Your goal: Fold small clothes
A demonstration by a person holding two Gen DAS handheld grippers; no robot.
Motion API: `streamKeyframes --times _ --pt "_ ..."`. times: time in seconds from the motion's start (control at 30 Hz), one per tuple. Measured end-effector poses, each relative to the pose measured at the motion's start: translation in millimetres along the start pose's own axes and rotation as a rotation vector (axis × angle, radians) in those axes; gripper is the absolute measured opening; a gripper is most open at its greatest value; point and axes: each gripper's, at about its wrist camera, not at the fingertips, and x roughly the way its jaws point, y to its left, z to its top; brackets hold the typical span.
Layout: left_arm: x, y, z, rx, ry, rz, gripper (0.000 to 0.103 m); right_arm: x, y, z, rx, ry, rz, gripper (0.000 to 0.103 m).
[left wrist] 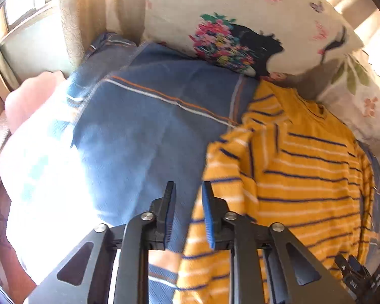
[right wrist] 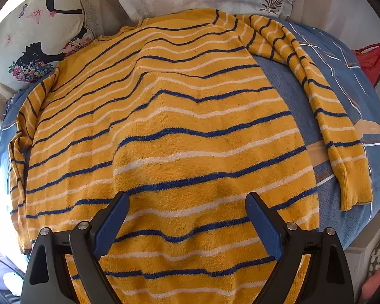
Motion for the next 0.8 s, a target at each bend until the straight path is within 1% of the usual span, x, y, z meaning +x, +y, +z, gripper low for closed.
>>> streamKeyframes --times 0.03,0.1,0.13,0.17,0.23,0.27,0.4,0.43,0.47,0.53,0.6,0.67,0.7,0.73,0.77,0.8 --pt "-3 -7 -15 -0.003 0.026 -0.048 0.031 0 -3 0 -0.001 -0.003 0.01 0.095" --pt "-5 -25 -45 -0.018 0.081 -0.138 0.033 -2 -9 0 -0.005 -0.007 0.029 0.095" --pt "-5 -32 -60 -0.023 0.105 -0.178 0.037 -3 -12 1 -0.008 -0.01 0.036 0.095" --pt "-3 -37 -74 -0.027 0.123 -0.193 0.038 -6 -18 1 -0.016 -0.017 0.043 0.095" --pt "-1 -49 -104 -0.034 0.157 -0.202 0.039 -11 -31 1 -0.03 -0.03 0.056 0.095" --pt "0 -53 -118 -0.044 0.176 -0.222 0.039 -13 -40 1 -0.035 -0.036 0.057 0.095" --pt "3 -77 -165 -0.077 0.231 -0.257 0.04 -16 -83 -1 -0.042 -0.056 0.02 0.095" --pt "4 -83 -174 -0.086 0.239 -0.264 0.042 -15 -94 -3 -0.037 -0.053 0.016 0.095" --pt "3 -87 -180 -0.094 0.237 -0.271 0.044 -15 -105 -5 -0.03 -0.047 0.017 0.095" --pt "-1 -98 -187 -0.097 0.209 -0.274 0.058 -14 -122 -11 -0.018 -0.033 0.039 0.095" --pt "-2 -109 -191 -0.094 0.198 -0.272 0.062 -13 -130 -18 -0.028 -0.016 0.07 0.095" --pt "4 -114 -190 -0.082 0.198 -0.243 0.062 -9 -130 -24 -0.055 0.006 0.094 0.095" --pt "3 -116 -190 -0.071 0.186 -0.217 0.058 -7 -130 -27 -0.064 0.018 0.106 0.095" --pt "3 -119 -191 -0.063 0.184 -0.197 0.027 -6 -129 -29 -0.077 0.018 0.109 0.095" --pt "4 -120 -192 -0.053 0.202 -0.185 0.008 -7 -127 -31 -0.093 0.011 0.108 0.095" --pt "5 -118 -192 -0.061 0.218 -0.179 0.009 -8 -126 -32 -0.105 0.015 0.121 0.093"
